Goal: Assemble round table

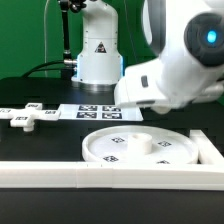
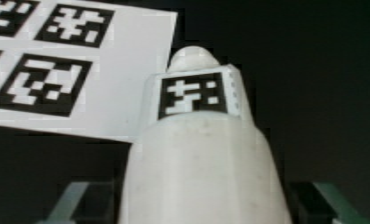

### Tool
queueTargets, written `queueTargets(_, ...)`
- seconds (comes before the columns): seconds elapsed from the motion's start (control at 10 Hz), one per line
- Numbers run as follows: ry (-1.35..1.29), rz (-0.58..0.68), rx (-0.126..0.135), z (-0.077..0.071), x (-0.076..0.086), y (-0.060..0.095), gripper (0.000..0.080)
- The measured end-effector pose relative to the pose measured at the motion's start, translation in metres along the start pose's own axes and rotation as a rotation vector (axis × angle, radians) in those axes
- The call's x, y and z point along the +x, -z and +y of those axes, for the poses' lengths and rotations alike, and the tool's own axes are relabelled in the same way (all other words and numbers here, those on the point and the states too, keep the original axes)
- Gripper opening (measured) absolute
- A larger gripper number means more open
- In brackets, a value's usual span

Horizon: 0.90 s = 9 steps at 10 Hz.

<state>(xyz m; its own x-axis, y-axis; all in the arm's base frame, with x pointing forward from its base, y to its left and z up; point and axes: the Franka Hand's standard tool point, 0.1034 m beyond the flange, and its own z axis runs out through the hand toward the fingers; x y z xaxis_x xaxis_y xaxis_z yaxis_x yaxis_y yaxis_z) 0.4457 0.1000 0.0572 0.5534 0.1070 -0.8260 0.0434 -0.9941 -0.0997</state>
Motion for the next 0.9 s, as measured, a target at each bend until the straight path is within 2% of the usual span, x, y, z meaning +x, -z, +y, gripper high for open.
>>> queueTargets(0.2,0.049,0.018,0.002,0.000,-0.018,0.034,0.0409)
queueTargets(0.3,0.054,0.043,0.003,0.000,-0.017,0.040,0.0409)
queueTargets(0.4,0.054,0.060,0.002,-0.001,-0.014,0.040,0.0409)
queueTargets(0.6,0.072,0.201,-0.002,0.001,-0.003,0.049,0.0409)
queueTargets(0.7,0.092,0.282,-0.005,0.008,0.004,0.059,0.0409)
queueTargets(0.9,0.111,0.413,-0.013,0.011,-0.005,0.093,0.0409)
